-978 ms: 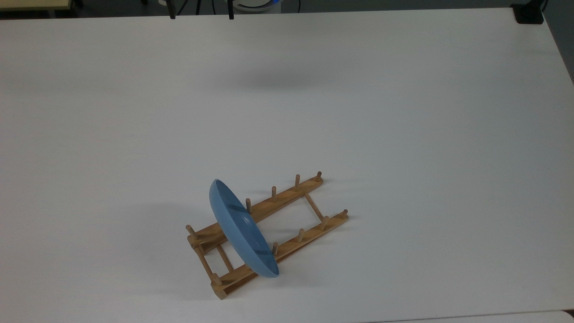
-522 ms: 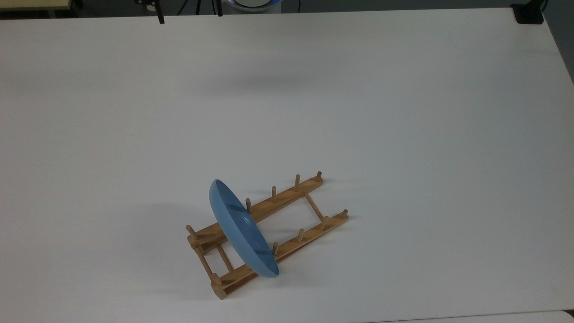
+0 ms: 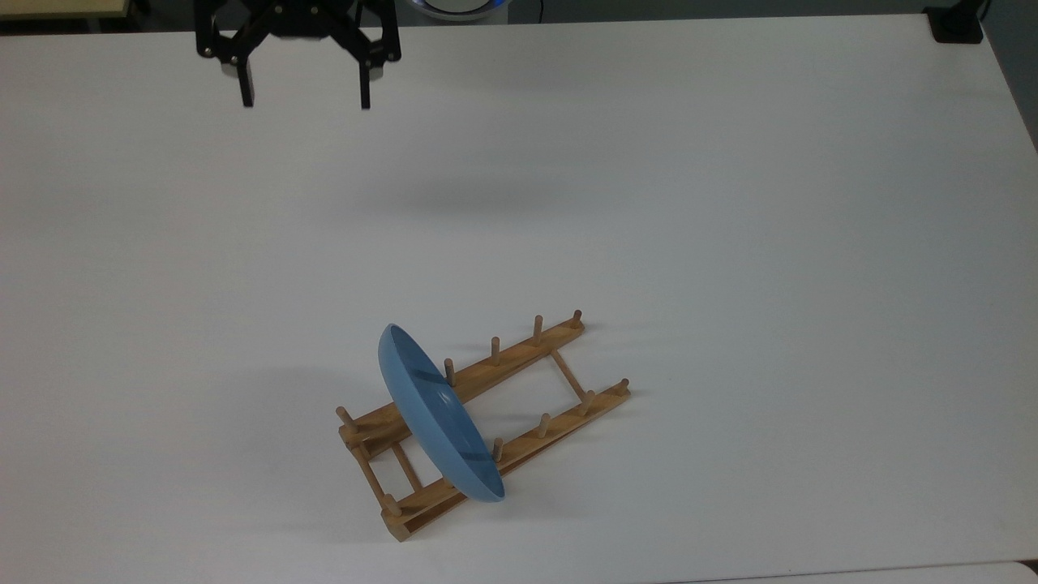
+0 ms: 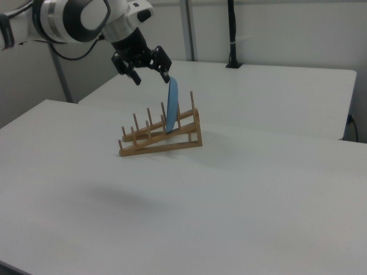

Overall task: Pick plate from plate rack
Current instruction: 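Move the open gripper down toward the rim of the blue plate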

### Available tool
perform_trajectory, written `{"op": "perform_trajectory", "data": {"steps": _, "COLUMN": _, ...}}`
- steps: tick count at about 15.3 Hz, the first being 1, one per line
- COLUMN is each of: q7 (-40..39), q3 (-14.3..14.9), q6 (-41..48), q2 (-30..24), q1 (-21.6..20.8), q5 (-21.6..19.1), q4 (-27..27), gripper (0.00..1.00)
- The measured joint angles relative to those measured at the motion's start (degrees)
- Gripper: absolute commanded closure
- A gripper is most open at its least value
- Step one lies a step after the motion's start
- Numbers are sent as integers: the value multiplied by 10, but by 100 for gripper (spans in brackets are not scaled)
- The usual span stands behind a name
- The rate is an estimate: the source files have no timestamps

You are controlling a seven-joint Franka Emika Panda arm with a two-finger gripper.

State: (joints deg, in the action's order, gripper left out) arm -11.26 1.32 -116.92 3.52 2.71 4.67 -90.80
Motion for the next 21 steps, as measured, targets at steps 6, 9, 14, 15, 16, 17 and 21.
{"op": "perform_trajectory", "data": {"steps": 6, "q7": 149, "q3": -3, "q6": -168, "q2": 44, "q1": -14, "q5": 32, "q4": -3, "gripper": 2}}
{"op": "perform_trajectory", "data": {"steps": 9, "q7": 261, "q3": -5, "q6": -234, "q2": 84, "q1": -31, "q5": 104, "q4": -9, "gripper": 2}}
{"op": "perform_trajectory", "data": {"steps": 14, "q7": 412, "q3": -6, "q6": -306, "q2": 145, "q1": -53, "q5": 205, "q4": -12, "gripper": 12}}
{"op": "perform_trajectory", "data": {"steps": 15, "q7": 437, "q3": -6, "q6": -313, "q2": 152, "q1": -54, "q5": 224, "q4": -12, "gripper": 16}}
{"op": "perform_trajectory", "data": {"steps": 16, "q7": 464, "q3": -6, "q6": -317, "q2": 157, "q1": -54, "q5": 245, "q4": -12, "gripper": 19}}
{"op": "perform_trajectory", "data": {"steps": 17, "q7": 489, "q3": -6, "q6": -319, "q2": 162, "q1": -54, "q5": 268, "q4": -11, "gripper": 19}}
{"op": "perform_trajectory", "data": {"steps": 21, "q7": 594, "q3": -7, "q6": -323, "q2": 185, "q1": -57, "q5": 353, "q4": -8, "gripper": 26}}
